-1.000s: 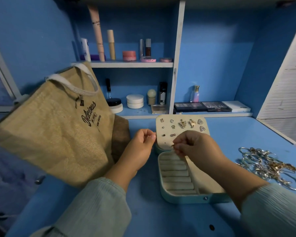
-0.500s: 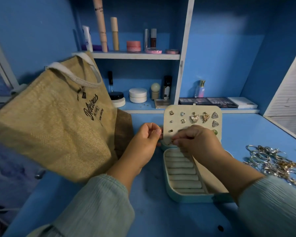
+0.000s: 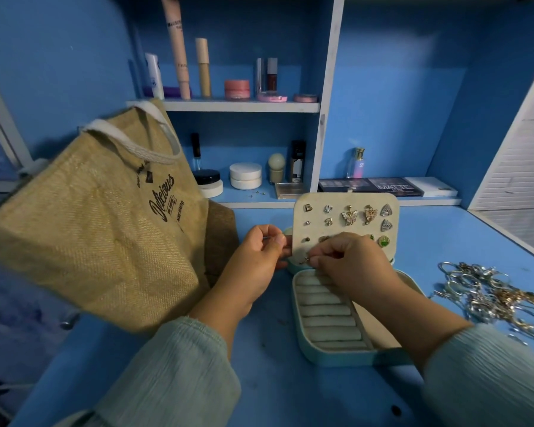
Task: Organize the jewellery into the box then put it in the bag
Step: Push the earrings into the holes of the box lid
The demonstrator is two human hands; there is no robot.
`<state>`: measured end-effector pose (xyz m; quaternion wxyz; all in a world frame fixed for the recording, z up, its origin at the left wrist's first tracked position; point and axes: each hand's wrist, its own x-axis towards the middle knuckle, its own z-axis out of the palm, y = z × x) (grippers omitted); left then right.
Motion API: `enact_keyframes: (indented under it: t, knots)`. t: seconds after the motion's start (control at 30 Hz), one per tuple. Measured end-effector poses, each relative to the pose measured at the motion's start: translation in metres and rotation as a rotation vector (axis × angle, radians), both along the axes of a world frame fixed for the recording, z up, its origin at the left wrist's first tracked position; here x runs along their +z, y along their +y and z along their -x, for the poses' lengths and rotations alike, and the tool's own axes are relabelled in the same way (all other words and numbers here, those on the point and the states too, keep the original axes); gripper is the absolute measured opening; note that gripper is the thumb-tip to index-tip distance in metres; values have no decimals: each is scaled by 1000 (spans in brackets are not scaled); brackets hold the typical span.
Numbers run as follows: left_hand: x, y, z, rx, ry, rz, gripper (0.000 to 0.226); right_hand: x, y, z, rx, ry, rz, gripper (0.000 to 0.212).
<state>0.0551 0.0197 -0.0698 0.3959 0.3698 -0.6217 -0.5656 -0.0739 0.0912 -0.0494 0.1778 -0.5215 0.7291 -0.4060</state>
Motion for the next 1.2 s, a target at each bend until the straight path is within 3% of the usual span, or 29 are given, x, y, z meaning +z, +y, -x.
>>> enact_keyframes:
  t: [0.17,0.57,0.83,1.2]
  knots:
    - [0,1,-1,-16,-16,-15,9,1,1,-5,-51,-73,-10,20]
    - [-4,-2,-3,-20,-54,3,7,2,-2,-9,-136,69,-59,14]
    - [0,1,-2,-14,0,-32,10,0,3,-10,-157,92,-78,23]
    - [4,-5,1,-14,-90,24,5,-5,11,-10,-184,105,-92,29]
